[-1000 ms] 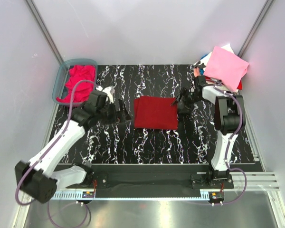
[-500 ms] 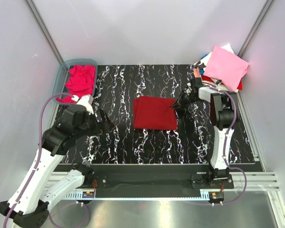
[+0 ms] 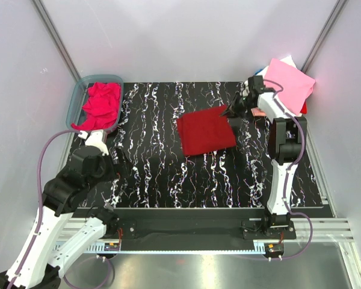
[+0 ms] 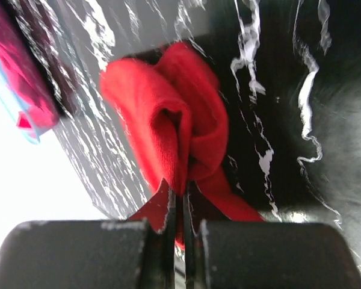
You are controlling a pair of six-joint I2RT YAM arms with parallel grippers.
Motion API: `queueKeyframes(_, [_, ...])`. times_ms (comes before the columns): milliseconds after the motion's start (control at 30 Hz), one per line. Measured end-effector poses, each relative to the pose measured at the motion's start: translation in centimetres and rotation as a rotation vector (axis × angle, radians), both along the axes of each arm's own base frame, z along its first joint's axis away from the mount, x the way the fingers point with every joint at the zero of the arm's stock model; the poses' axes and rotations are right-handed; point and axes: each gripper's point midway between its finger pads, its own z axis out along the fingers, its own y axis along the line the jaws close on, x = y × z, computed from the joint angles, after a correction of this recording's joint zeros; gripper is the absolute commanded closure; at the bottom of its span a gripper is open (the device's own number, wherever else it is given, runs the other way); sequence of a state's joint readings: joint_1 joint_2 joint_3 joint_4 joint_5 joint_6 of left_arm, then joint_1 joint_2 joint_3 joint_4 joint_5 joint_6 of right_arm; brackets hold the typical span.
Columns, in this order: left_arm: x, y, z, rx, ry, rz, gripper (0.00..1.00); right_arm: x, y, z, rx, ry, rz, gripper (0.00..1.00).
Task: Fold and stack the t-shirts
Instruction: Neatly place the folded tshirt to the corner
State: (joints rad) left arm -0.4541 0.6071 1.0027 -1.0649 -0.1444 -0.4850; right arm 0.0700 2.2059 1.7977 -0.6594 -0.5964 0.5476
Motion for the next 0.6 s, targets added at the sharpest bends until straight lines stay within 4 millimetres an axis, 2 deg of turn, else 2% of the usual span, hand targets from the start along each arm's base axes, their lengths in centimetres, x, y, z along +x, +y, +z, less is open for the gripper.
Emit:
queueKeyframes(167, [0.2, -0.1, -0.4, 0.009, -0.019, -0.017, 0.01, 4.5, -3.2, 6.7, -0.071, -0.162, -0.051, 1.00])
queueKeyframes(267, [0.5, -0.4, 0.1, -0.009, -0.066, -0.037, 0.01, 6.7, -5.1, 9.8, -0.101, -0.238, -0.082, 1.00])
queueKeyframes(400, [0.8, -0.9, 0.6, -0.046, -0.142, -0.056, 0.01, 8.8, -7.5, 11.8, -0.140, -0.299, -0.114, 1.00])
queueKeyframes(600, [0.8, -1.0, 0.4, -0.082, -0.217, -0.061, 0.01, 9.3, -10.5, 12.6, -0.167, -0.320, -0.150, 1.00])
